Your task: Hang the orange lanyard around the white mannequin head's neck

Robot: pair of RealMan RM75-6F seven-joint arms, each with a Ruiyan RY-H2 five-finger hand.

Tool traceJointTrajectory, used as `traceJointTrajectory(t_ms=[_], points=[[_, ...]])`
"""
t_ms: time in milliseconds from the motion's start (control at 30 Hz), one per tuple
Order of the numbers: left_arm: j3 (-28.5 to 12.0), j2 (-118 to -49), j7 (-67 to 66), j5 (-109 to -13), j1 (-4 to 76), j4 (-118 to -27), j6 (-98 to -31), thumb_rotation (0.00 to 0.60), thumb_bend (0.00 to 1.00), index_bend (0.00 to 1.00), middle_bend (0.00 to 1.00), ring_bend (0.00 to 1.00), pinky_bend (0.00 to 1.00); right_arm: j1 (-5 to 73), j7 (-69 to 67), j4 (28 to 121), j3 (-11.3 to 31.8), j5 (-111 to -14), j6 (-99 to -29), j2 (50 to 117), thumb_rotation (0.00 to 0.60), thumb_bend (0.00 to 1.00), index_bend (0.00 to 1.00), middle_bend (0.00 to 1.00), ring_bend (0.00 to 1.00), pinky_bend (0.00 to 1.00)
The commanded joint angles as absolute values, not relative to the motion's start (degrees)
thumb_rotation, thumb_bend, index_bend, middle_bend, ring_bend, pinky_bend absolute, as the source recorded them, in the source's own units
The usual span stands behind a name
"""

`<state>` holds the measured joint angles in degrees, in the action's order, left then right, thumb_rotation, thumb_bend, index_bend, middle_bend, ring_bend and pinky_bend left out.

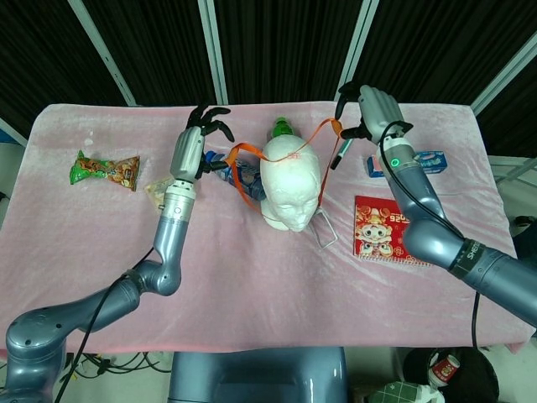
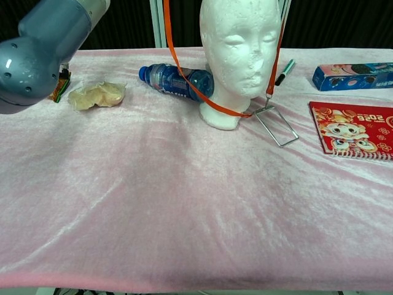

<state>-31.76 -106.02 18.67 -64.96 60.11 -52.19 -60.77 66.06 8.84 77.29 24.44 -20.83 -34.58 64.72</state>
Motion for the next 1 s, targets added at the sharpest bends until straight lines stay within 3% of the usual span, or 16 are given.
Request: traceJointTrajectory(t_ms=[33, 500, 1000], points=[[-31.36, -109.14, 21.07, -65.15, 62.25, -46.45, -59.49, 0.600, 0.31, 0.54, 0.21, 0.00, 0.01, 67.33, 8.71, 73.96, 23.28, -20.27, -32.85, 66.75, 0.600, 0.52, 0.80, 0.23, 0.25, 0.21], [-31.25, -115.10, 26.88, -65.38, 65.52, -32.43, -59.35, 0.600, 0.30, 0.53, 0.20, 0.00, 0.01, 70.85, 6.49, 61.87, 22.54, -21.51, -30.18, 74.60, 0.600, 0.52, 0.80, 0.23, 0.25, 0.21], [-32.59, -118.57, 24.00, -61.81, 66.81, -23.57, -57.64, 0.600, 0.27, 0.49, 0.17, 0.00, 0.01, 71.44, 6.51, 56.14, 20.94, -22.77, -30.60, 79.16, 0.600, 0.52, 0.80, 0.23, 0.25, 0.21]])
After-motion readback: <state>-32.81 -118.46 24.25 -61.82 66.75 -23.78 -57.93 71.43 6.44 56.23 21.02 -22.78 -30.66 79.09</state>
